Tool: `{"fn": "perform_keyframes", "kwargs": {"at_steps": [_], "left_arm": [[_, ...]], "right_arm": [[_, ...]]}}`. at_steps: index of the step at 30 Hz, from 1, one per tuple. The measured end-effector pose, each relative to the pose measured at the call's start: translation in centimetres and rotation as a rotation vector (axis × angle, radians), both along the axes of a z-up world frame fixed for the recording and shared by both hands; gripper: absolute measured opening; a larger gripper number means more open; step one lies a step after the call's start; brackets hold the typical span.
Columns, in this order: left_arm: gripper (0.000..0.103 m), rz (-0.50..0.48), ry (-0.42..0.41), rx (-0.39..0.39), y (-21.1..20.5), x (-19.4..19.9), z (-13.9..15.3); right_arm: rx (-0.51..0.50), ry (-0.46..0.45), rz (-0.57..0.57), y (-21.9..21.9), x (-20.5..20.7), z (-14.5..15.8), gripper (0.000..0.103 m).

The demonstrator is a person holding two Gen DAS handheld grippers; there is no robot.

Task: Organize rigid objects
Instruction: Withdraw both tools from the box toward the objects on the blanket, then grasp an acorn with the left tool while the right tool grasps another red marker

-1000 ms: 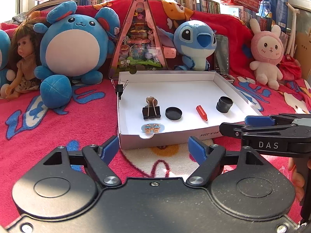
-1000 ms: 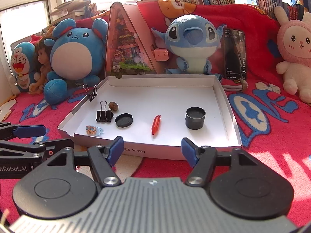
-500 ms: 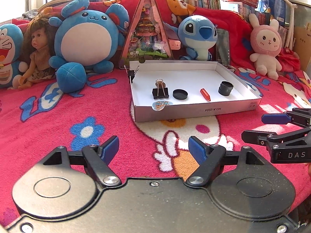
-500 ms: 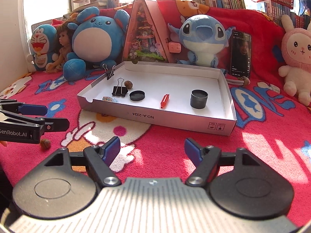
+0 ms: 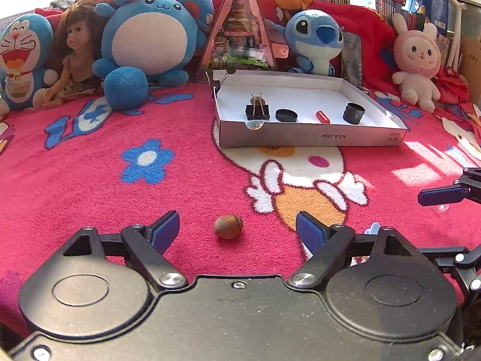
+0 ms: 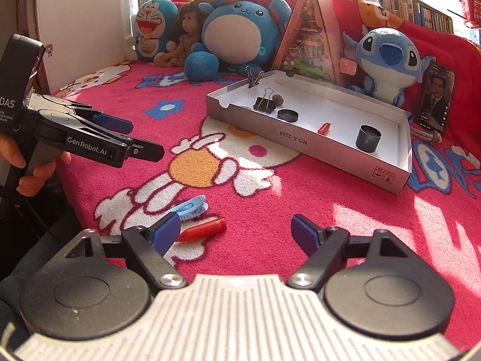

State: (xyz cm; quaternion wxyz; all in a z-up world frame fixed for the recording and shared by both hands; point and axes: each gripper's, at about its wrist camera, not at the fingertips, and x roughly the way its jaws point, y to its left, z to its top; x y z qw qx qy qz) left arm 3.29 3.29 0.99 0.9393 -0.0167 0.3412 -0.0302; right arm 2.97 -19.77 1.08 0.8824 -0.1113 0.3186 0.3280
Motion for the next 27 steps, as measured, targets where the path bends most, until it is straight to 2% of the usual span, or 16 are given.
{"fn": "perform_keyframes", "kwargs": {"at_steps": [5, 8, 11, 14, 16, 17, 18, 19, 22, 24, 27], "left_arm": [[0.081, 0.021, 0.015, -0.075, 0.4, 0.3, -0.4], [0.071, 0.019, 0.015, -0.069, 0.2, 0.4, -0.6], [0.056, 0.02, 0.015, -0.062, 0.2, 0.4, -0.9], [0.041, 0.026, 0.003, -0.033, 0.0, 0.3, -1.0], [0.025, 0.029, 0.0, -0.015, -0.1, 0.2, -1.0], [0.022, 0.033, -0.001, -0.011, -0.2, 0.2, -1.0], [0.02, 0.035, -0.002, -0.01, -0.2, 0.2, -1.0], [0.02, 0.036, -0.001, -0.014, -0.1, 0.2, -0.9], [0.02, 0.032, -0.002, -0.02, 0.0, 0.1, -0.8], [0.02, 0.028, -0.004, -0.019, -0.1, 0.0, -0.7], [0.02, 0.022, -0.005, -0.016, -0.3, 0.0, -0.6]], "right_arm": [[0.005, 0.021, 0.065, 0.9, -0.6, -1.0, 0.089], [-0.004, 0.019, 0.064, 1.2, -0.7, -1.4, 0.089], [-0.004, 0.016, 0.068, 1.2, -0.7, -1.5, 0.089], [-0.001, 0.014, 0.08, 1.1, -0.7, -1.5, 0.082], [-0.001, 0.013, 0.087, 1.1, -0.7, -1.4, 0.076], [0.001, 0.014, 0.09, 1.0, -0.7, -1.4, 0.074], [0.005, 0.019, 0.095, 1.1, -0.7, -1.4, 0.067], [0.007, 0.024, 0.098, 1.1, -0.7, -1.4, 0.056], [0.019, 0.022, 0.094, 1.2, -0.7, -1.5, 0.034], [0.018, 0.012, 0.082, 1.4, -0.8, -1.5, 0.028], [0.021, -0.002, 0.06, 1.5, -0.8, -1.5, 0.025]]}}
